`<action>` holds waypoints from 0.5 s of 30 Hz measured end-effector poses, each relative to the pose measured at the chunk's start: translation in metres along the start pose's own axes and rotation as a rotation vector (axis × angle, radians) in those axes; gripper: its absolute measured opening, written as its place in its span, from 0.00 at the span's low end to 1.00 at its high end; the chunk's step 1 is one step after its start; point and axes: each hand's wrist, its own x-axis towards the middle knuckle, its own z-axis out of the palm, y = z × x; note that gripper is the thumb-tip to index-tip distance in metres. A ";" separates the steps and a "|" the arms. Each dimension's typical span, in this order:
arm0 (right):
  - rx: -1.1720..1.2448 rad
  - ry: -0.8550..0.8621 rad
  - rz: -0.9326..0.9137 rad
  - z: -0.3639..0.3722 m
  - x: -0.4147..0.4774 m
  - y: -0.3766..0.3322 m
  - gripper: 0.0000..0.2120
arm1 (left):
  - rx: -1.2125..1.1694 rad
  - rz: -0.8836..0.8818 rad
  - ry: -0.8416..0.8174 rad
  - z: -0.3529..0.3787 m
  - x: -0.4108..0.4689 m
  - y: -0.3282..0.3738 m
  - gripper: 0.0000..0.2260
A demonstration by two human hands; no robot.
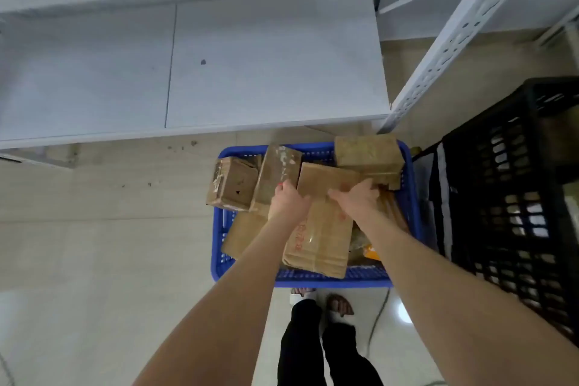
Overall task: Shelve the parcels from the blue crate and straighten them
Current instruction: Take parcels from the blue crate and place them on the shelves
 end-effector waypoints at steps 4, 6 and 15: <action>0.136 0.008 0.035 0.006 0.017 0.011 0.41 | -0.128 -0.104 -0.022 0.007 0.017 -0.009 0.33; 0.155 0.023 0.024 0.008 0.019 0.011 0.35 | -0.187 -0.105 -0.049 0.009 0.019 -0.006 0.33; 0.148 0.073 0.000 -0.009 -0.019 0.000 0.36 | -0.450 -0.188 -0.002 -0.004 -0.007 0.013 0.31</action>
